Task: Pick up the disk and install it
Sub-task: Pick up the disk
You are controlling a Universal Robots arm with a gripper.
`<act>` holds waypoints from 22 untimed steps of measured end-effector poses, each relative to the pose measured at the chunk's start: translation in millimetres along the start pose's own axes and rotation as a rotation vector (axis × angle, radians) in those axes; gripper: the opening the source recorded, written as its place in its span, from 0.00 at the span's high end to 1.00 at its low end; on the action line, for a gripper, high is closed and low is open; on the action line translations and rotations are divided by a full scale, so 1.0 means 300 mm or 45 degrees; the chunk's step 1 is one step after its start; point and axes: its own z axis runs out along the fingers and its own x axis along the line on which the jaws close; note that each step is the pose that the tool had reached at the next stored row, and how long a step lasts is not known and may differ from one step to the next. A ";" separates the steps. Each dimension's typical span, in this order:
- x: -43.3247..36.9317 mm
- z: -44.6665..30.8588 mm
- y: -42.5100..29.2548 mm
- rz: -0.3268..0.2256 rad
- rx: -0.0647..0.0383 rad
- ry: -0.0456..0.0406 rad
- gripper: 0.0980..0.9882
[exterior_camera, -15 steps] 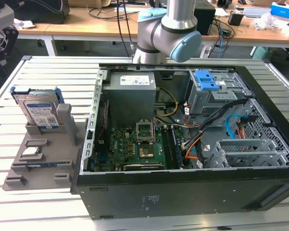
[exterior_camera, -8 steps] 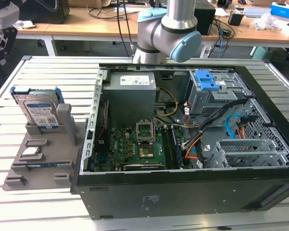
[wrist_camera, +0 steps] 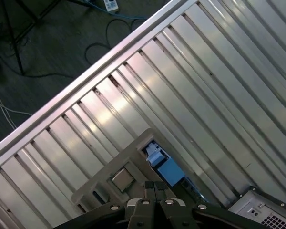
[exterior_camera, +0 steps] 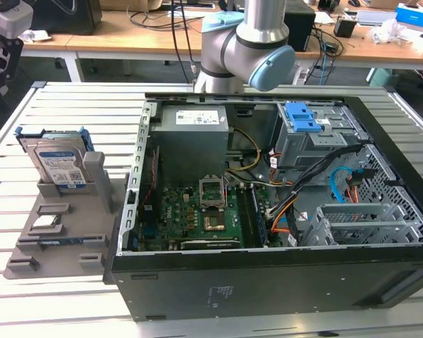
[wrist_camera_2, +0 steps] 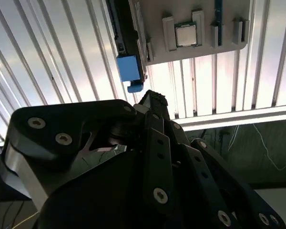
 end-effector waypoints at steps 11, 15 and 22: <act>0.000 0.000 0.000 -0.245 -0.006 0.011 0.99; 0.000 0.000 0.000 -0.362 -0.009 0.016 0.99; 0.000 0.000 0.000 -0.514 -0.012 0.023 0.99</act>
